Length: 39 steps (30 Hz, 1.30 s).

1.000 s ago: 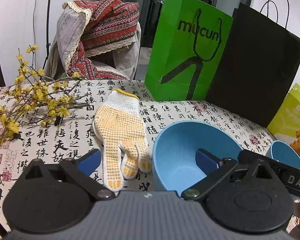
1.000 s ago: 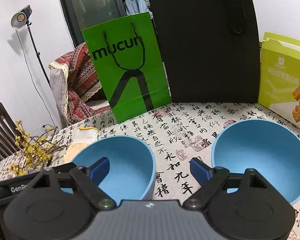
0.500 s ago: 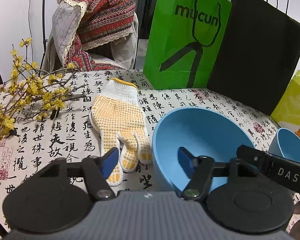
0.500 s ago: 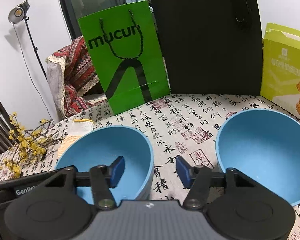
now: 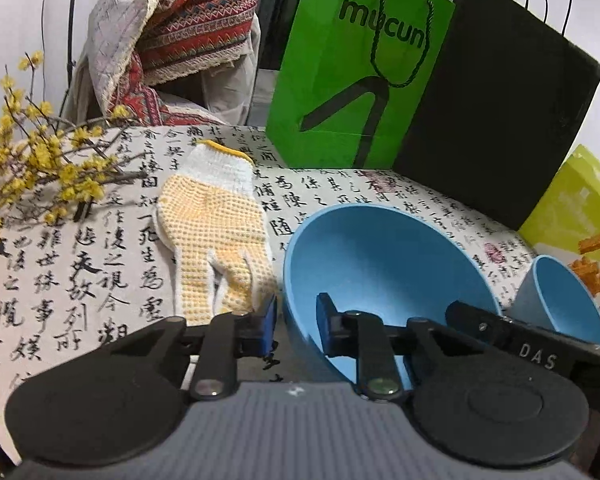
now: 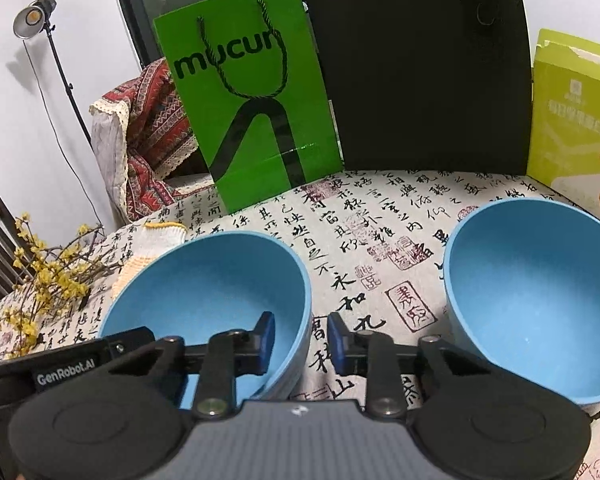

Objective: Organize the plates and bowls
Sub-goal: 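Close both grippers on the rim of the blue bowl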

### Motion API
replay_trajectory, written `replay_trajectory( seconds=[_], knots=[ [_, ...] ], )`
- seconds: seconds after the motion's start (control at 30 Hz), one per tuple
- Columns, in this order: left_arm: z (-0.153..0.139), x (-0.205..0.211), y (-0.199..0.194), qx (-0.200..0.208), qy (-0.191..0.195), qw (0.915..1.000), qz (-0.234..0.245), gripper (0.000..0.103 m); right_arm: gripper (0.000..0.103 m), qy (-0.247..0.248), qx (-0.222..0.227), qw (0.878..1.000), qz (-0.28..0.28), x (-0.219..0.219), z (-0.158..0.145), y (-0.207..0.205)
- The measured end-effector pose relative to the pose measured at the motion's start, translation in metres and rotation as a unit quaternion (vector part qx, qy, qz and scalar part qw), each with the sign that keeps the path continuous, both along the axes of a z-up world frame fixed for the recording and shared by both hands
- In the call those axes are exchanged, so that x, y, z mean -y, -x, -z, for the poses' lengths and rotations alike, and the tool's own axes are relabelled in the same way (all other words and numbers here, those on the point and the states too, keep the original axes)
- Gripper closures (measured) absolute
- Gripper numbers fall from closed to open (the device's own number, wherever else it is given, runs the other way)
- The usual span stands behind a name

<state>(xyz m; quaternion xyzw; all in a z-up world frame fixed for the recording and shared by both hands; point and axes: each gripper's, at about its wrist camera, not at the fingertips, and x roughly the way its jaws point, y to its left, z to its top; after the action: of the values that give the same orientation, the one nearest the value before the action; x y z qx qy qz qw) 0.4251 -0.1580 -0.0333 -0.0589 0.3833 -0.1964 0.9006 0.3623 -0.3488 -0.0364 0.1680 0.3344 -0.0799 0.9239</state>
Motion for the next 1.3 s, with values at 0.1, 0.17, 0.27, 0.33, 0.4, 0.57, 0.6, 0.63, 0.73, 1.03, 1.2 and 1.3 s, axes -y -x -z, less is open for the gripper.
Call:
replay_trajectory(
  seconds=[0.1, 0.17, 0.27, 0.33, 0.4, 0.57, 0.6, 0.63, 0.73, 1.03, 1.2, 1.3],
  knots=[
    [0.0006, -0.0021, 0.0001, -0.003, 0.01, 0.9999, 0.002, 0.083, 0.085, -0.006, 0.004, 1.0, -0.003, 0.0001, 0.0001, 0.0013],
    [0.0004, -0.0029, 0.0007, -0.003, 0.011, 0.9999, 0.002, 0.083, 0.086, -0.006, 0.004, 1.0, -0.004, -0.0007, 0.0003, 0.0013],
    [-0.0008, -0.0038, 0.0014, 0.0, 0.01, 1.0, 0.002, 0.083, 0.086, -0.005, 0.005, 1.0, -0.004, -0.0012, 0.0001, 0.0012],
    [-0.0013, -0.0042, 0.001, 0.001, 0.009, 1.0, 0.003, 0.083, 0.086, -0.007, 0.005, 1.0, -0.004, -0.0014, 0.0003, 0.0011],
    [-0.0006, -0.0048, 0.0004, -0.001, 0.012, 0.9999, 0.004, 0.083, 0.086, -0.007, 0.005, 1.0, -0.004, -0.001, 0.0004, 0.0013],
    [0.0014, -0.0037, 0.0007, 0.002, 0.008, 1.0, 0.003, 0.082, 0.086, -0.007, 0.005, 1.0, -0.004, -0.0009, 0.0005, 0.0014],
    [0.0015, -0.0032, -0.0001, 0.003, 0.007, 1.0, 0.002, 0.082, 0.086, -0.007, 0.005, 1.0, -0.003, -0.001, 0.0005, 0.0014],
    [0.002, -0.0029, -0.0012, 0.003, 0.008, 1.0, 0.002, 0.082, 0.086, -0.007, 0.005, 1.0, -0.003, -0.0011, 0.0005, 0.0014],
    [0.0019, -0.0042, -0.0017, 0.001, 0.013, 0.9999, 0.005, 0.082, 0.086, -0.006, 0.005, 1.0, -0.003, -0.001, 0.0006, 0.0014],
    [-0.0017, -0.0059, -0.0001, 0.007, 0.008, 0.9999, -0.006, 0.063, 0.086, -0.006, 0.006, 1.0, -0.003, -0.001, 0.0009, 0.0014],
    [-0.0017, -0.0043, 0.0007, 0.012, 0.006, 0.9999, -0.004, 0.063, 0.086, -0.006, 0.005, 1.0, -0.003, -0.0011, 0.0009, 0.0012],
    [-0.0024, -0.0034, 0.0016, 0.016, 0.008, 0.9998, -0.003, 0.063, 0.086, -0.006, 0.005, 1.0, -0.003, -0.0014, 0.0009, 0.0012]
  ],
)
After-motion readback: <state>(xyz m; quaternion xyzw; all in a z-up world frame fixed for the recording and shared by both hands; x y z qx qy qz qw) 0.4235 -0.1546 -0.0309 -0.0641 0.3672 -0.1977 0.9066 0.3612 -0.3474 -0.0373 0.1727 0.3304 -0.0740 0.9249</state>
